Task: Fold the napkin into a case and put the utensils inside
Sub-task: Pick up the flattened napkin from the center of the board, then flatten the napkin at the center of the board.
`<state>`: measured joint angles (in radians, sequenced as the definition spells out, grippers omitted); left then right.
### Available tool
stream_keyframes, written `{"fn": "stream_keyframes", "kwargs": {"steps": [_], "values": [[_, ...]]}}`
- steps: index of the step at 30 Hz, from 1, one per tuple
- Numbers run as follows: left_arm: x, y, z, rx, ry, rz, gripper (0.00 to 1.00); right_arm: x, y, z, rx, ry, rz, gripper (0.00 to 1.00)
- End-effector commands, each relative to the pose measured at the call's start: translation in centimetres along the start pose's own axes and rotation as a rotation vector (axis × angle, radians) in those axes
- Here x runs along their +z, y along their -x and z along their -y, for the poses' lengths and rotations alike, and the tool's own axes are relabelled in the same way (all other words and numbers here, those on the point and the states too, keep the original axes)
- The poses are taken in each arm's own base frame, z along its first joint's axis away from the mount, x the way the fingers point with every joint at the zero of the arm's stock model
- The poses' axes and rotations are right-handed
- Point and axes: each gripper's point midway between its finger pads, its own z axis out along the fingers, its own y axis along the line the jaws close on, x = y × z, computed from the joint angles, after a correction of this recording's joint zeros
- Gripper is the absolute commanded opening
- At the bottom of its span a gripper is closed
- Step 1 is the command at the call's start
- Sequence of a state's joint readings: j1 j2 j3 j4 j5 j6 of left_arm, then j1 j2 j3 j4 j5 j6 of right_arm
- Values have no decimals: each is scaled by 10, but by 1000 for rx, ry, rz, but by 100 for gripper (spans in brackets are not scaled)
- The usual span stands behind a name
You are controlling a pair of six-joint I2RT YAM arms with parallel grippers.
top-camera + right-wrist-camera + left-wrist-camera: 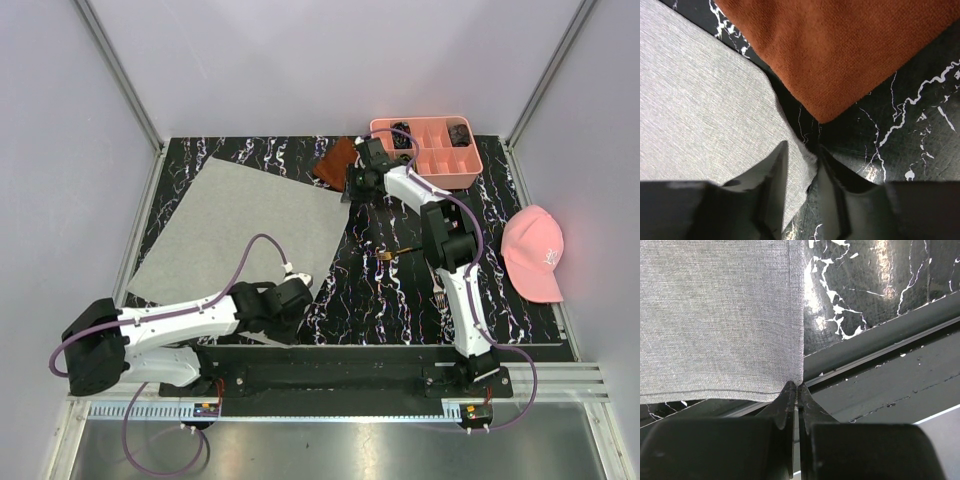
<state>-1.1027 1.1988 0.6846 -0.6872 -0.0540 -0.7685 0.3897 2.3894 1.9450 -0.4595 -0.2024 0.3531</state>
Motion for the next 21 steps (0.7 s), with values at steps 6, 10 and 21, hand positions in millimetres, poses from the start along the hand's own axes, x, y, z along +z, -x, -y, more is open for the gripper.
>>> {"fn": "stream_keyframes", "kwargs": {"steps": [6,10,21], "values": [[-10,3,9,12,-70,31,0,-28,42,-28,-43,76,100,13],[-16,5,14,29,-111,56,0,-46,53,-42,-49,112,130,0],[-34,20,43,42,-252,105,0,-87,88,-88,-33,266,197,0]]}}
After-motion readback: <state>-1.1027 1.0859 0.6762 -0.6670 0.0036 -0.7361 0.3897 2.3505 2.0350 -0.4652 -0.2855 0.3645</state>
